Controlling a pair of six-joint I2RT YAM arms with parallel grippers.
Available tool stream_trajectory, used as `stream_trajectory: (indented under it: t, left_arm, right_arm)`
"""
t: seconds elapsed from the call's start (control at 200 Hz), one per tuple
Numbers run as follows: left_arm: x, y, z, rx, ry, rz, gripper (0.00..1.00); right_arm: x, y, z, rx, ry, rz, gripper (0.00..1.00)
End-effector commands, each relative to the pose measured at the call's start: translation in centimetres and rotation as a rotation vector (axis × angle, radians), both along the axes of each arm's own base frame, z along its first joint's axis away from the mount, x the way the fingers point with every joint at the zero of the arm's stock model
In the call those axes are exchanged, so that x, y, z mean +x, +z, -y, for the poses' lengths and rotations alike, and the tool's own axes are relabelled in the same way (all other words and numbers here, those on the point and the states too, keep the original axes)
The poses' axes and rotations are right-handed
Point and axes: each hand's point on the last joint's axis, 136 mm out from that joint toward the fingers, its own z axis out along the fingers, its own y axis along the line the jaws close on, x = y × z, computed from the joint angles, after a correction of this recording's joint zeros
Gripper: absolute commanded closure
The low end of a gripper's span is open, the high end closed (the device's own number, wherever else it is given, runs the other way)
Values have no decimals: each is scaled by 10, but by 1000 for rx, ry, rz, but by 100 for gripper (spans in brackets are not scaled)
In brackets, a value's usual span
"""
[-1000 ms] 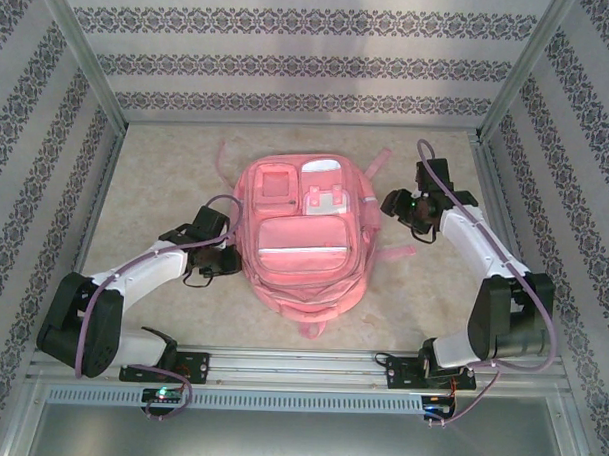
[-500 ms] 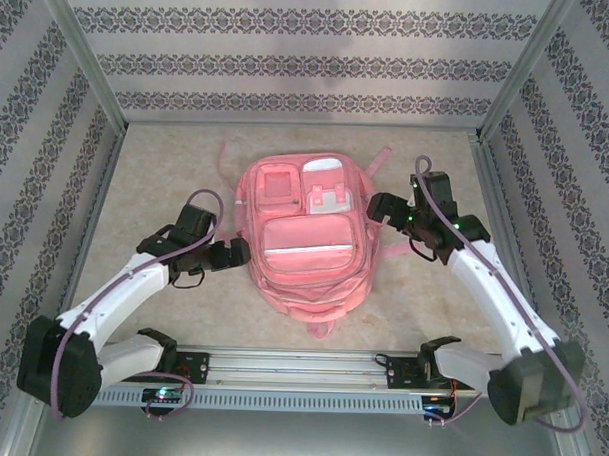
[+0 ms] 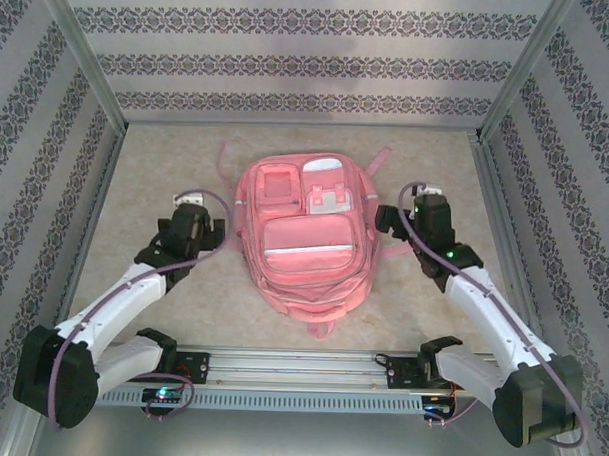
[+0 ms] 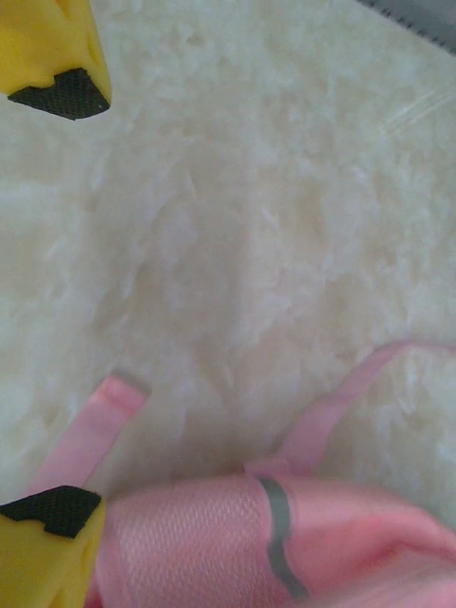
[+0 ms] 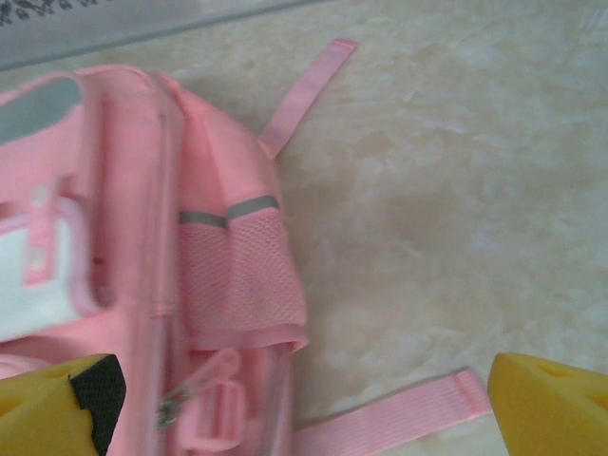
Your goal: Pack the student bag
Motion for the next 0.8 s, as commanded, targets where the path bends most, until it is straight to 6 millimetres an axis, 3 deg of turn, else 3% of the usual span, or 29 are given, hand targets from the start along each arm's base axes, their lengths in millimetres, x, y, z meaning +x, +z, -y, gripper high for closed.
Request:
stream_trajectory:
  t: [0.0, 0.065, 0.115, 0.13, 0.245, 0.31, 0.45, 0.54, 0.575, 0.62, 0.66, 0.799]
  left_arm:
    - [23, 31, -17, 129, 0, 293, 0]
    - [25, 13, -20, 153, -25, 235, 0]
    - [27, 3, -26, 166, 6, 211, 0]
    - [27, -2, -27, 172, 4, 199, 0]
    - [35, -22, -22, 179, -65, 171, 0]
    - [42, -20, -18, 124, -82, 212, 0]
    - [63, -12, -27, 46, -47, 305, 0]
    - [73, -29, -38, -10, -48, 293, 0]
    - [72, -42, -48, -56, -23, 293, 0]
    - [74, -39, -59, -99, -11, 366, 0]
    - [69, -39, -51, -136, -63, 360, 0]
    - [69, -39, -54, -130, -50, 368, 0]
  right_arm:
    - [13, 21, 11, -173, 31, 283, 2]
    - [5, 4, 4, -327, 160, 298, 2]
    - [1, -8, 11, -406, 172, 291, 2]
    - [-4, -20, 14, -421, 176, 271, 2]
    - [-14, -46, 35, -383, 136, 260, 2]
    - [-14, -45, 45, -345, 95, 308, 2]
    - [-5, -43, 42, -280, 143, 345, 2]
    - [4, -37, 61, -238, 33, 381, 2]
    - [8, -35, 68, -226, -2, 392, 2]
    - [12, -34, 74, -213, -32, 404, 2]
    - [17, -34, 76, -199, -35, 406, 2]
    - [34, -39, 69, -115, 38, 349, 2]
